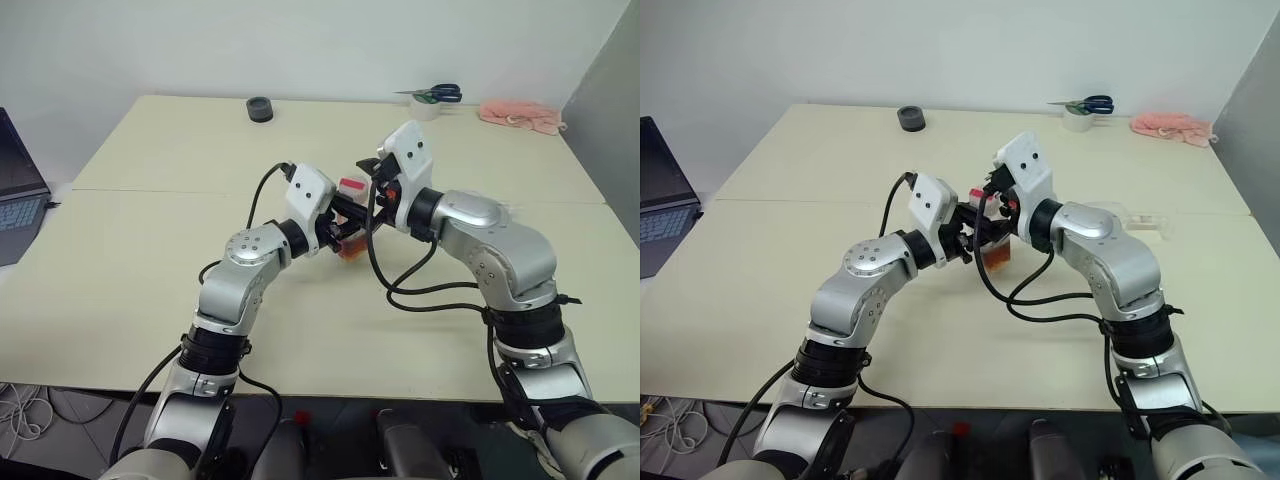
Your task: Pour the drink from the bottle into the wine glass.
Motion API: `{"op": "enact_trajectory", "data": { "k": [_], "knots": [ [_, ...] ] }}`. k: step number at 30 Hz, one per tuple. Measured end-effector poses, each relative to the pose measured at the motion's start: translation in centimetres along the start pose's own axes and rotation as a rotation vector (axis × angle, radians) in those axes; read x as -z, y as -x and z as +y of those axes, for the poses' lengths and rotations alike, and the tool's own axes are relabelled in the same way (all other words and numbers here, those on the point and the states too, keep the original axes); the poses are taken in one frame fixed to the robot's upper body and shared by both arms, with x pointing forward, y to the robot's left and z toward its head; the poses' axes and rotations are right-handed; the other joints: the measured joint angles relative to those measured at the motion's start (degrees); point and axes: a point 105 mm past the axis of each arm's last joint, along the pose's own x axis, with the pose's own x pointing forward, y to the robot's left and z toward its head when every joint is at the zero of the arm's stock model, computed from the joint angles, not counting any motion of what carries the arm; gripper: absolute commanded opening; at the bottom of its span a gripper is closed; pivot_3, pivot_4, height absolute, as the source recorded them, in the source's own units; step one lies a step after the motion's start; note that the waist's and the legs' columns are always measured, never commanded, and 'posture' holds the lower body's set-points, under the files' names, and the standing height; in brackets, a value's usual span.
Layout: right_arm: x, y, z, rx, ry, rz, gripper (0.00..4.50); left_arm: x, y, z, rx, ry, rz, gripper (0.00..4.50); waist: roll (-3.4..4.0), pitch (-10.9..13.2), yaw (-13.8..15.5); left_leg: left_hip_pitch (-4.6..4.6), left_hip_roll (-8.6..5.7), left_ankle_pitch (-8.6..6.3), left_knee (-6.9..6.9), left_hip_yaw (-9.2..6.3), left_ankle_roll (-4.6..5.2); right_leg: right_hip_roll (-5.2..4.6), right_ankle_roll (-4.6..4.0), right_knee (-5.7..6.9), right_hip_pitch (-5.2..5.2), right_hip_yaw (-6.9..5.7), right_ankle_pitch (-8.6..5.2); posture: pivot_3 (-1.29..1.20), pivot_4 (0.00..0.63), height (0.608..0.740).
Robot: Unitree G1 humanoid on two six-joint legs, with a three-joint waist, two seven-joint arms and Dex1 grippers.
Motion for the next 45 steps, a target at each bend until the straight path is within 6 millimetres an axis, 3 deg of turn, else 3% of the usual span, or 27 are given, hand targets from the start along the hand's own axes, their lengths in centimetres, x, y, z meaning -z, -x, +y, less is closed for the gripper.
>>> {"op": "enact_trajectory", "data": {
  "k": [13,24,34,45],
  "knots": [
    [0.1,-0.9,-0.8,0.039,-0.012,-0.006,4.5,0.0,-0.2,-0.2,-0.001,0.001,-0.001,2.14,0.0,0.0,-0.05,0.0,0.0,0.0,-0.01,-0.01,0.0,0.0,0.0,0.0,-0.01,0.0,0.0,0.0,0.15,0.74],
    [0.3,1.3,-1.1,-0.045,-0.031,0.021,4.5,0.0,-0.2,-0.3,0.001,-0.003,0.0,2.14,0.0,0.0,-0.04,-0.01,0.0,0.0,-0.01,-0.01,0.0,0.0,0.0,0.0,-0.01,-0.01,0.0,0.0,0.15,0.74],
    [0.7,2.9,0.8,-0.184,-0.012,0.039,4.5,0.1,0.0,0.1,-0.016,-0.01,0.006,2.14,0.0,0.0,-0.1,-0.01,0.0,0.0,0.0,0.0,0.01,0.01,0.0,0.0,-0.01,0.01,0.0,0.0,0.15,0.74],
    [0.3,1.6,0.2,-0.088,-0.027,0.01,4.5,0.1,0.1,0.4,-0.027,-0.01,0.007,2.14,0.0,0.0,-0.04,-0.01,0.0,0.0,0.0,0.0,0.0,0.0,0.0,-0.01,0.0,0.0,0.0,0.0,0.15,0.74]
  ]
}}
